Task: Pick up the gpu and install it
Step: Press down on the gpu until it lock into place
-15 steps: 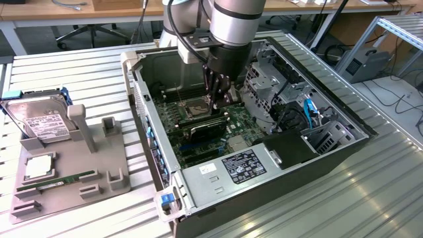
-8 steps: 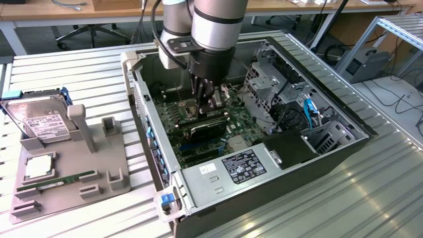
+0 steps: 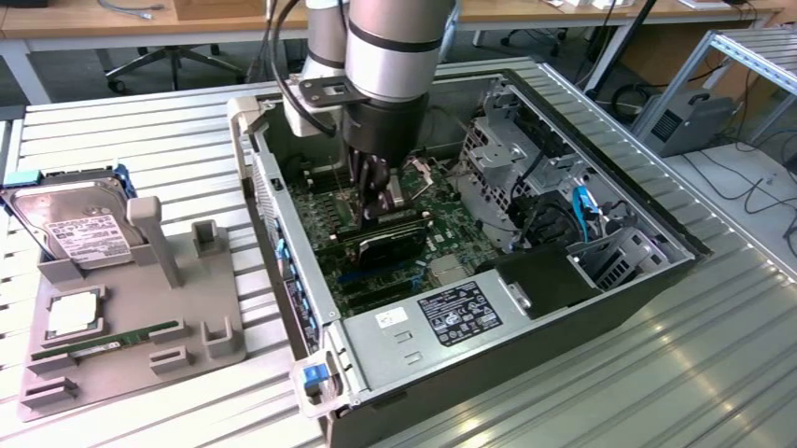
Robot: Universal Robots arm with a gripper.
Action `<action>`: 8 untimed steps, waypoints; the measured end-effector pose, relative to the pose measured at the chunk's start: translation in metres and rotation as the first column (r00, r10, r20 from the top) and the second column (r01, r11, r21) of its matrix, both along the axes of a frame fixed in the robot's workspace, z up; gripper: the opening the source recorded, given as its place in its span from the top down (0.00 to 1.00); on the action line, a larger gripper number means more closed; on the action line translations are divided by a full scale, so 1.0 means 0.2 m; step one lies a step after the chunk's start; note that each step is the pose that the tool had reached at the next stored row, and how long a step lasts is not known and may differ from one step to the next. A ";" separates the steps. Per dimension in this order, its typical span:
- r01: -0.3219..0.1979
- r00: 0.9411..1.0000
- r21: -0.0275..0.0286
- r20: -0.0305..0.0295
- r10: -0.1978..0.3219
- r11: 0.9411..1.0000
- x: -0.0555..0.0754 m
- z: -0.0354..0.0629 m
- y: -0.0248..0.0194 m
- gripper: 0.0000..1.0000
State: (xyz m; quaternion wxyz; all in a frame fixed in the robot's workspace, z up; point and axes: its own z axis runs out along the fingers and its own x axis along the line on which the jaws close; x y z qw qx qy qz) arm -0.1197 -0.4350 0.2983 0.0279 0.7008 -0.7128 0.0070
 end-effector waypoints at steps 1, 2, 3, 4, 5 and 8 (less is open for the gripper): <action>0.000 1.000 0.000 0.000 0.000 1.000 0.00 -0.009 0.000 0.89; 0.000 1.000 0.000 0.000 0.000 1.000 0.00 -0.020 0.000 0.89; 0.000 1.000 0.000 0.000 0.000 1.000 -0.01 -0.029 0.001 0.89; 0.000 1.000 0.000 0.000 0.000 1.000 -0.01 -0.045 0.004 0.89; 0.000 1.000 0.000 0.000 0.000 1.000 -0.02 -0.051 0.006 0.89; 0.000 1.000 0.000 0.000 0.000 1.000 -0.05 -0.067 0.008 0.89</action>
